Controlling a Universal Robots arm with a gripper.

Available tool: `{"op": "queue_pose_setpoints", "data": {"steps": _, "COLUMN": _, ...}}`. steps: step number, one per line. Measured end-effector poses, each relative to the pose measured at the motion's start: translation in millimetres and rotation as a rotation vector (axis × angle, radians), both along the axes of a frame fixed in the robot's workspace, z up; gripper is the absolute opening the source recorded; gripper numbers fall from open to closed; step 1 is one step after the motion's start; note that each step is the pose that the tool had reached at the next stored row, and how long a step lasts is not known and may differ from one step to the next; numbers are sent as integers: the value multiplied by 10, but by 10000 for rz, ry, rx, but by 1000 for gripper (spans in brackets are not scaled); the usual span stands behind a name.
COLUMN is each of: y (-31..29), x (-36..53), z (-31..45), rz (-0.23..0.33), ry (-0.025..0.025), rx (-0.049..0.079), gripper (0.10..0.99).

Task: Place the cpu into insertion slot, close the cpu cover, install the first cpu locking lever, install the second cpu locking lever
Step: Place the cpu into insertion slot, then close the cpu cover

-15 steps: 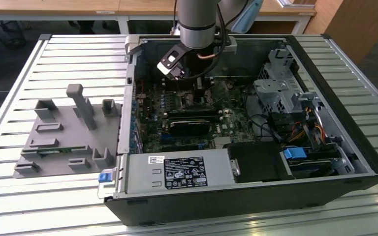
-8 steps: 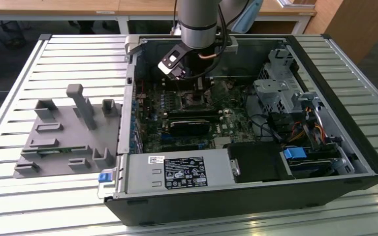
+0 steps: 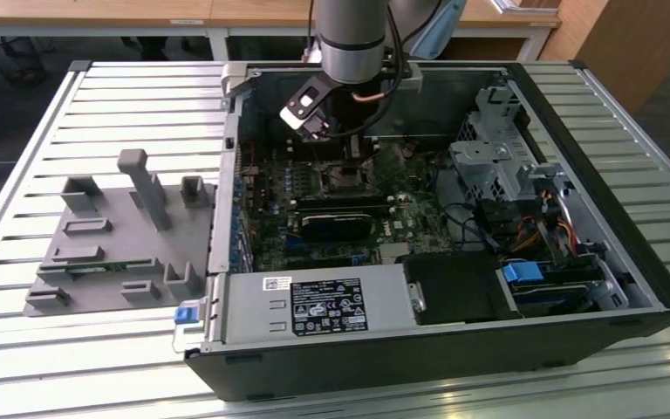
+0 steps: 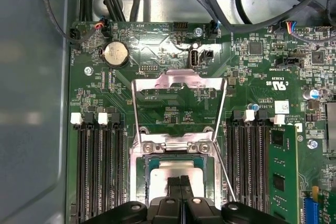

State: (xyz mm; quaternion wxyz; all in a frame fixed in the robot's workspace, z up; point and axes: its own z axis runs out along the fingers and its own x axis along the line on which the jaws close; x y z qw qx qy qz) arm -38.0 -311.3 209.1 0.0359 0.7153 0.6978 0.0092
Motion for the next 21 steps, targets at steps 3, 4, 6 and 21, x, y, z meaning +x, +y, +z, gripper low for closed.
{"op": "queue_pose_setpoints", "data": {"steps": 3, "y": 0, "x": 0, "z": 19, "rz": 0, "ry": 0, "rx": 0, "gripper": 106}}
{"op": "queue_pose_setpoints", "data": {"steps": 4, "y": 0, "x": 0, "z": 26, "rz": 0, "ry": 1, "rx": -1, "gripper": 106}}
{"op": "queue_pose_setpoints", "data": {"steps": 6, "y": 0, "x": 0, "z": 38, "rz": 0, "ry": 0, "rx": 0, "gripper": 106}}
{"op": "queue_pose_setpoints", "data": {"steps": 21, "y": 0, "x": 0, "z": 242, "rz": 0, "ry": 0, "rx": 0, "gripper": 106}}
